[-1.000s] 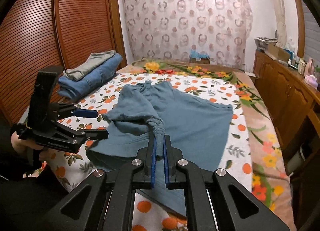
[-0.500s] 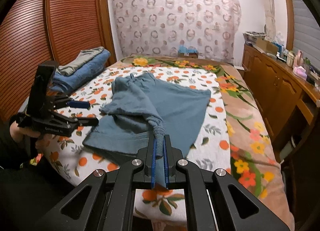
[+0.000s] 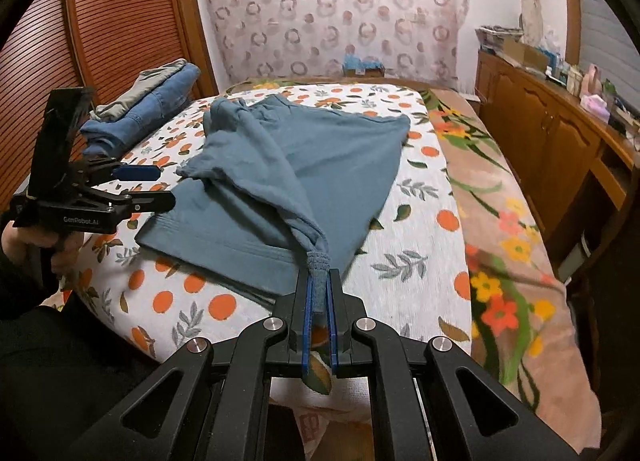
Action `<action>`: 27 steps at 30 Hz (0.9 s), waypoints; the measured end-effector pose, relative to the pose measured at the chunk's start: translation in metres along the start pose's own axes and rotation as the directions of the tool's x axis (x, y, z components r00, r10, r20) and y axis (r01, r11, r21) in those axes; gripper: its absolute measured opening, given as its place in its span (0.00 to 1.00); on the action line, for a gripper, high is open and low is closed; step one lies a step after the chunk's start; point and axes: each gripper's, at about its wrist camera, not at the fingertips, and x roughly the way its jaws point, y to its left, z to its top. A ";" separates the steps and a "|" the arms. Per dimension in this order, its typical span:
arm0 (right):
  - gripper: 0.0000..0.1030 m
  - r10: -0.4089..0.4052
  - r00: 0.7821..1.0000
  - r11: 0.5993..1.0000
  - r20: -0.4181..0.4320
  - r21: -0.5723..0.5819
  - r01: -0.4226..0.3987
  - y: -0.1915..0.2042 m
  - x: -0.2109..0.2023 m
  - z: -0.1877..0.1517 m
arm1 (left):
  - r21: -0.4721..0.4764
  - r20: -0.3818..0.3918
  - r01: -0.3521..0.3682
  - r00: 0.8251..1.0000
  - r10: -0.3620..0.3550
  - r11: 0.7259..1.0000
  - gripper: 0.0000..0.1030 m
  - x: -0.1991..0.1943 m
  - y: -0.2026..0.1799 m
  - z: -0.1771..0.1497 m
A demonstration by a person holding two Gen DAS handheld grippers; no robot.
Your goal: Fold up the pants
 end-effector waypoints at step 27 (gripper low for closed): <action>0.32 -0.006 0.995 1.000 0.097 -0.027 0.009 0.005 0.000 0.030 | -0.064 0.065 -0.047 0.997 0.051 0.997 0.75 -0.024 0.032 0.004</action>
